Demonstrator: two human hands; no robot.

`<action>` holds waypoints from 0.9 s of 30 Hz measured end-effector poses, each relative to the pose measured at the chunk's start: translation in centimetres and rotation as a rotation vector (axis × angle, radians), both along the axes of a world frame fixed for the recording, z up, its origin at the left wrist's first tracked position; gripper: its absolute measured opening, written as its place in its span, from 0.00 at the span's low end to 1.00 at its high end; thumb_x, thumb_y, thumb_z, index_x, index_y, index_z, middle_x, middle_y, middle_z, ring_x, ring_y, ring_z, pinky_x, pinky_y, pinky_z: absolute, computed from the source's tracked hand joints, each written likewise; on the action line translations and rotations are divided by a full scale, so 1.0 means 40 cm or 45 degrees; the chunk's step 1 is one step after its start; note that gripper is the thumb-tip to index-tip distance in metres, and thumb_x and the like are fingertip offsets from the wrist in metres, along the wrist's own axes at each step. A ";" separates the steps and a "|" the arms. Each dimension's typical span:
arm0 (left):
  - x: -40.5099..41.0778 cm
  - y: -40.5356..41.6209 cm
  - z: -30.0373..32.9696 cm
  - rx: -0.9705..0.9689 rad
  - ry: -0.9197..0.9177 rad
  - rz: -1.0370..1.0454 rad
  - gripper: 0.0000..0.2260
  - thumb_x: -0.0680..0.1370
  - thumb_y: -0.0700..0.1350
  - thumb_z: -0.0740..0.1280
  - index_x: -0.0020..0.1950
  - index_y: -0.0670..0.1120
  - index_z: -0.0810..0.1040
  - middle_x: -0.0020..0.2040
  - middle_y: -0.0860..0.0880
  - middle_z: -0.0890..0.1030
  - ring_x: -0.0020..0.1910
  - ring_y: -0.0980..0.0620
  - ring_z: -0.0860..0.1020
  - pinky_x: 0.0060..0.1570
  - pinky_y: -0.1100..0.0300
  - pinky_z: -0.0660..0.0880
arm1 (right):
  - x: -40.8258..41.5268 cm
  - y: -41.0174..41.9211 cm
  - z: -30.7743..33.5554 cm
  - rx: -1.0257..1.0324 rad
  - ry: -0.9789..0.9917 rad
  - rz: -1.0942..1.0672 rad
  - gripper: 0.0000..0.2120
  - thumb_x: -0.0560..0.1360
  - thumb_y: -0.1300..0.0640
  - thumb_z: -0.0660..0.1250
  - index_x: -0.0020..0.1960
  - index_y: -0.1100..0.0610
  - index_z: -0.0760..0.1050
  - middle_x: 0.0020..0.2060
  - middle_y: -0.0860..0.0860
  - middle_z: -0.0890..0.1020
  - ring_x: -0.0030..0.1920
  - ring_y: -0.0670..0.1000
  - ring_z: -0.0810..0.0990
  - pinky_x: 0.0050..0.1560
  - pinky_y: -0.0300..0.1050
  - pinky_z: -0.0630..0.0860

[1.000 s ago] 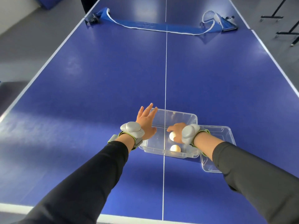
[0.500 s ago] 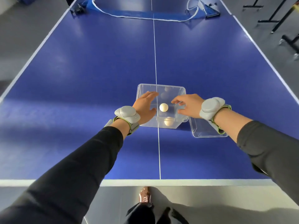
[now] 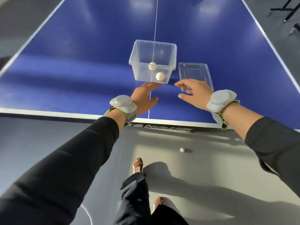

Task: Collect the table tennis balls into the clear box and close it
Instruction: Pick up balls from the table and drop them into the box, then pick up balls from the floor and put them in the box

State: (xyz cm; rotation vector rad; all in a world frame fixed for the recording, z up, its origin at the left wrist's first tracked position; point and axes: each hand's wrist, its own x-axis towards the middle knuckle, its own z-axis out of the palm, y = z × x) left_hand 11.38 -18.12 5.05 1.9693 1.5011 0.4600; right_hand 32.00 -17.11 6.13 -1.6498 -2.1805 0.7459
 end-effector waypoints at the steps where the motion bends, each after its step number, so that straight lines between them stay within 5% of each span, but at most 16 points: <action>1: 0.000 -0.030 -0.006 -0.012 0.003 -0.006 0.22 0.77 0.41 0.63 0.71 0.49 0.66 0.71 0.49 0.69 0.66 0.47 0.71 0.59 0.65 0.64 | 0.007 -0.031 -0.007 -0.016 0.017 -0.004 0.18 0.74 0.61 0.67 0.64 0.56 0.73 0.61 0.53 0.78 0.60 0.52 0.76 0.63 0.47 0.74; 10: -0.150 -0.170 -0.042 -0.043 -0.044 0.105 0.19 0.77 0.40 0.63 0.68 0.48 0.70 0.68 0.50 0.73 0.67 0.49 0.71 0.66 0.59 0.68 | 0.010 -0.197 -0.069 -0.051 0.073 -0.064 0.18 0.74 0.61 0.67 0.63 0.54 0.73 0.60 0.51 0.78 0.58 0.50 0.78 0.55 0.38 0.73; 14: -0.234 -0.215 -0.061 -0.055 -0.124 0.211 0.17 0.77 0.38 0.62 0.65 0.46 0.73 0.64 0.51 0.77 0.64 0.54 0.74 0.59 0.70 0.69 | -0.007 -0.240 -0.113 -0.071 0.102 -0.132 0.17 0.74 0.61 0.67 0.62 0.55 0.73 0.58 0.51 0.79 0.54 0.47 0.78 0.54 0.37 0.72; 17: -0.316 -0.259 -0.081 -0.082 -0.084 0.262 0.16 0.77 0.38 0.62 0.63 0.47 0.75 0.58 0.53 0.78 0.58 0.58 0.75 0.43 0.84 0.68 | -0.038 -0.271 -0.159 -0.106 0.168 -0.222 0.16 0.74 0.63 0.67 0.61 0.55 0.74 0.57 0.51 0.80 0.52 0.46 0.78 0.55 0.34 0.72; 21: -0.437 -0.313 -0.112 -0.083 -0.012 0.347 0.14 0.77 0.39 0.61 0.61 0.50 0.76 0.54 0.57 0.78 0.51 0.60 0.76 0.36 0.76 0.70 | -0.063 -0.328 -0.227 -0.165 0.240 -0.297 0.16 0.74 0.64 0.66 0.60 0.55 0.74 0.52 0.50 0.79 0.50 0.45 0.79 0.46 0.17 0.70; 27: -0.547 -0.382 -0.205 -0.087 0.003 0.452 0.14 0.77 0.38 0.60 0.58 0.49 0.77 0.51 0.56 0.79 0.47 0.59 0.77 0.30 0.78 0.67 | -0.045 -0.432 -0.370 -0.285 0.245 -0.409 0.17 0.74 0.65 0.66 0.57 0.47 0.73 0.51 0.50 0.79 0.44 0.30 0.79 0.46 0.20 0.73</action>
